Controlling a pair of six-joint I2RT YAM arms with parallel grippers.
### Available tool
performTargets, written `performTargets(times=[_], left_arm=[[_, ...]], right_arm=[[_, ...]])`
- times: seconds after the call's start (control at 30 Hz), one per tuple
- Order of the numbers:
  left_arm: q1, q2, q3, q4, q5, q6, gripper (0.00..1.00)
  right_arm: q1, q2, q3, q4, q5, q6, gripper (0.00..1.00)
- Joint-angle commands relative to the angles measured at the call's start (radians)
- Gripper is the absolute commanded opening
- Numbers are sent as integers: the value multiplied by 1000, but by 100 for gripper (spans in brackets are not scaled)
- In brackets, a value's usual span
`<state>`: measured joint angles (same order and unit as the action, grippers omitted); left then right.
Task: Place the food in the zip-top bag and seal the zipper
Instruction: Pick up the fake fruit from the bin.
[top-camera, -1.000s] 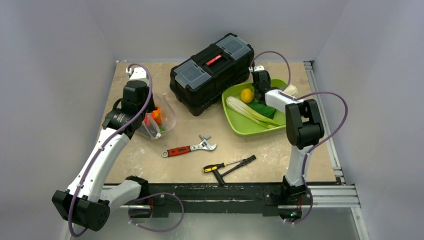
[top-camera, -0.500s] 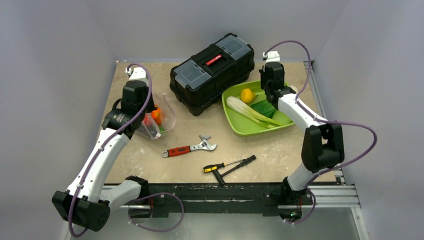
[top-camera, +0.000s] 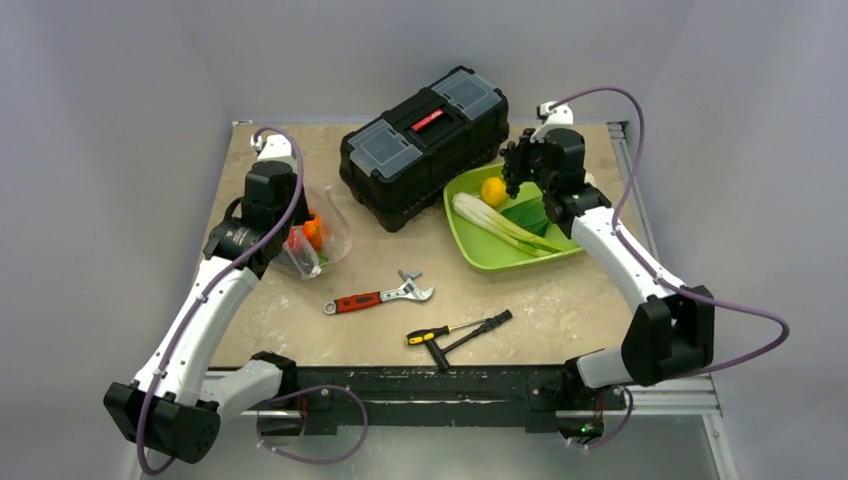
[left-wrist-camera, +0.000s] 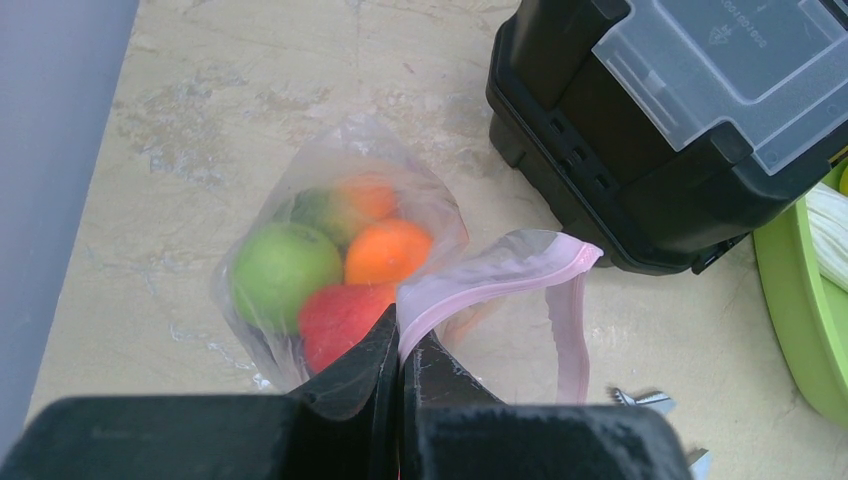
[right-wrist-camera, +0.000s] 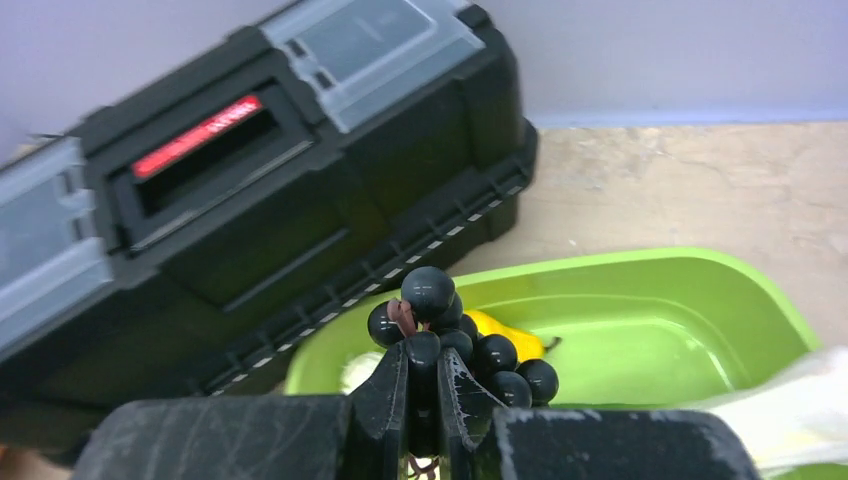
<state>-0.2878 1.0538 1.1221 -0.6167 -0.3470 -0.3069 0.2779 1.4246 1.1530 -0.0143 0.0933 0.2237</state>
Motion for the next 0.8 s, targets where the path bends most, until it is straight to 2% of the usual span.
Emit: performTargets(times=[0.0, 0.17, 0.53, 0.77], left_arm=[[9, -27, 39, 25, -10, -9, 0], [7, -36, 39, 23, -7, -8, 0], [7, -44, 33, 30, -19, -3, 0], [7, -50, 36, 29, -17, 3, 0]], right_arm=[[34, -86, 2, 38, -87, 74, 0], [82, -161, -20, 59, -147, 127, 0], [235, -251, -71, 237, -260, 246, 0], [399, -133, -69, 499, -378, 381, 0]])
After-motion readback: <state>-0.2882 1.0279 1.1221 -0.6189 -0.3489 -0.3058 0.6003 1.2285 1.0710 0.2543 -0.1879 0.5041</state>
